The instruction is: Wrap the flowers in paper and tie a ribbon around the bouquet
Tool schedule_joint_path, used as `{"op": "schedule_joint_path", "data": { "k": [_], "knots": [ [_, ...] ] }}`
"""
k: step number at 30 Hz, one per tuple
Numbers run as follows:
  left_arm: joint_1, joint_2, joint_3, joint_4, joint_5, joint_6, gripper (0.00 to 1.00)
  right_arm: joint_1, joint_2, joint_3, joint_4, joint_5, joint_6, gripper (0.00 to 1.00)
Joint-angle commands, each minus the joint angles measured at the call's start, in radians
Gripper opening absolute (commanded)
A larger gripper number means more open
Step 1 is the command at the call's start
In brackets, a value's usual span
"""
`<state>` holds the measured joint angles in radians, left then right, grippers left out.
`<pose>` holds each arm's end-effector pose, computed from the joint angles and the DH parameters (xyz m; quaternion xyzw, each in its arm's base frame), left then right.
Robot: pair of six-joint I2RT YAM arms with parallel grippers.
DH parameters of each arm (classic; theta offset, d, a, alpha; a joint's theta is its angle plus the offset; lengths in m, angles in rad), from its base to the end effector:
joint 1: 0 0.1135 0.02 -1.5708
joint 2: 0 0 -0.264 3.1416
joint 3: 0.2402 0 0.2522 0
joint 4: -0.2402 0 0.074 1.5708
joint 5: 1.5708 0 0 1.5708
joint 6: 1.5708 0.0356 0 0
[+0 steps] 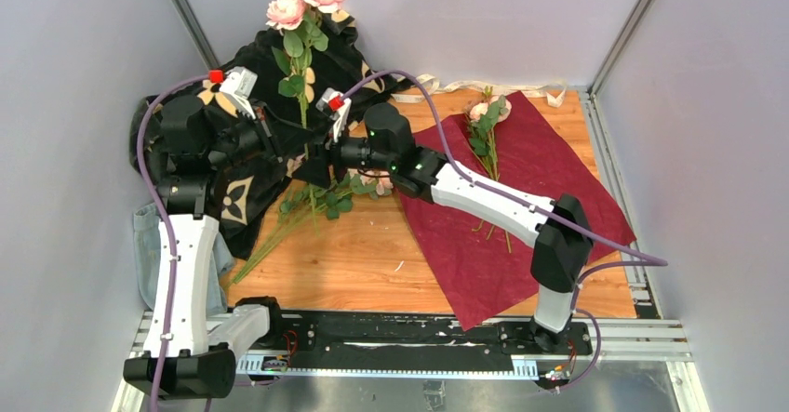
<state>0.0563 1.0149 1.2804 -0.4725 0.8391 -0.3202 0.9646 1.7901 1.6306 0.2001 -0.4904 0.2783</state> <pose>0.1982 -0.0154 0.4398 0.1195 0.7446 -0.3892 0.5290 0.2336 0.3663 0.3958 -0.3909 0.5738 0.5441 0.4710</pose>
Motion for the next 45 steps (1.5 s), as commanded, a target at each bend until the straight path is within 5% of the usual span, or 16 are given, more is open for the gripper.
{"op": "schedule_joint_path", "data": {
  "k": [1, 2, 5, 7, 10, 11, 17, 21, 33, 34, 39, 45],
  "knots": [
    [-0.004, -0.024, -0.037, 0.041, 0.058, -0.048, 0.0, 0.01, 0.018, 0.055, 0.026, 0.029, 0.046, 0.23],
    [-0.004, -0.025, -0.044, 0.045, 0.062, -0.049, 0.0, 0.009, 0.017, 0.053, 0.017, 0.033, 0.048, 0.03],
    [-0.005, -0.021, -0.061, 0.03, 0.044, -0.022, 0.0, -0.012, -0.022, 0.017, -0.04, 0.08, 0.05, 0.0],
    [-0.004, -0.013, -0.063, -0.005, 0.028, 0.034, 0.28, -0.048, -0.065, -0.037, -0.075, 0.097, 0.065, 0.0],
    [-0.005, -0.001, -0.073, -0.059, 0.008, 0.157, 0.94, -0.126, -0.151, -0.135, -0.15, 0.104, 0.07, 0.0],
    [-0.004, 0.004, -0.076, -0.096, -0.016, 0.224, 0.99, -0.154, -0.182, -0.161, -0.21, 0.115, 0.057, 0.0],
    [-0.005, 0.017, -0.201, -0.259, -0.383, 0.778, 1.0, -0.415, -0.297, -0.238, -0.735, 0.202, -0.084, 0.0],
    [-0.007, 0.051, -0.349, -0.257, -0.608, 0.992, 1.0, -0.563, -0.255, -0.259, -1.009, 0.436, -0.189, 0.0],
    [-0.007, 0.186, -0.443, -0.259, -0.718, 1.014, 1.0, -0.708, 0.165, -0.083, -1.126, 0.487, -0.238, 0.0],
    [-0.007, 0.194, -0.445, -0.258, -0.719, 1.007, 0.99, -0.709, 0.178, -0.079, -1.125, 0.486, -0.235, 0.02],
    [-0.009, 0.225, -0.452, -0.258, -0.713, 0.991, 0.83, -0.708, 0.181, -0.042, -1.13, 0.487, -0.222, 0.67],
    [-0.061, 0.293, -0.412, -0.253, -0.704, 0.955, 0.59, -0.7, 0.049, -0.073, -1.112, 0.49, -0.228, 0.72]
  ]
}}
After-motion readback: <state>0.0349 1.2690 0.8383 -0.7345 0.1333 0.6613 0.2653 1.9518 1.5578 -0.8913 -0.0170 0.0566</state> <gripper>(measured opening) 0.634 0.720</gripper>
